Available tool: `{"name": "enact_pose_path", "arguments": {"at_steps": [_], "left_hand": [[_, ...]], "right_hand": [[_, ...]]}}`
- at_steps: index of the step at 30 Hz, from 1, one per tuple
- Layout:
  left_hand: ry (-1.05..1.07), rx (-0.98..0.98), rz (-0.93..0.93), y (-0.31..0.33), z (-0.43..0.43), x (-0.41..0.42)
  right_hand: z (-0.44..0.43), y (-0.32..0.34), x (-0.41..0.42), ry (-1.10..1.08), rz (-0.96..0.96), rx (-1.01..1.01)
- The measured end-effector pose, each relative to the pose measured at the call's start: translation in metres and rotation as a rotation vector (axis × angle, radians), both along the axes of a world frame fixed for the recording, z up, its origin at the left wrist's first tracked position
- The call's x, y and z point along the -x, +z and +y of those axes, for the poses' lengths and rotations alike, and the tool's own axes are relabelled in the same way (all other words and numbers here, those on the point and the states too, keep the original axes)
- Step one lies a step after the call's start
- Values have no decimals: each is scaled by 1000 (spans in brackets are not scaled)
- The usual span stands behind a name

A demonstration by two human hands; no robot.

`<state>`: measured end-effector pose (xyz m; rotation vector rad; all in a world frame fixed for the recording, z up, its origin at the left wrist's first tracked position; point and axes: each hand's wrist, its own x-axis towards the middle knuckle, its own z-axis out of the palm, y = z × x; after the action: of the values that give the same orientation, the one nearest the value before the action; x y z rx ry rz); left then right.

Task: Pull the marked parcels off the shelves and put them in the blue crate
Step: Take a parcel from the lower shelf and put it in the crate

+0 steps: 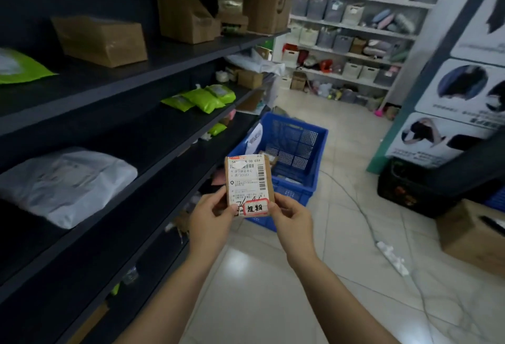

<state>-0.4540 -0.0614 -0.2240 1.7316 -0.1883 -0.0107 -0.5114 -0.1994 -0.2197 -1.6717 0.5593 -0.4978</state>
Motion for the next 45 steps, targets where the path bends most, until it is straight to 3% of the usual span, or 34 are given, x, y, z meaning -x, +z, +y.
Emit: {"name": "enact_pose_path", "arguments": {"at_steps": [10,25,45], "left_hand": [[-96,-53,-4,-10,-164,-84],[-68,-9,68,-22,-423,-170],[19,-54,196,-56,-674,-394]], "right_hand": [[-157,-11,-69,-76,-5,-39],[-422,-21,-166,-16,91,17],[-682,-56,-410,54,241,39]]}}
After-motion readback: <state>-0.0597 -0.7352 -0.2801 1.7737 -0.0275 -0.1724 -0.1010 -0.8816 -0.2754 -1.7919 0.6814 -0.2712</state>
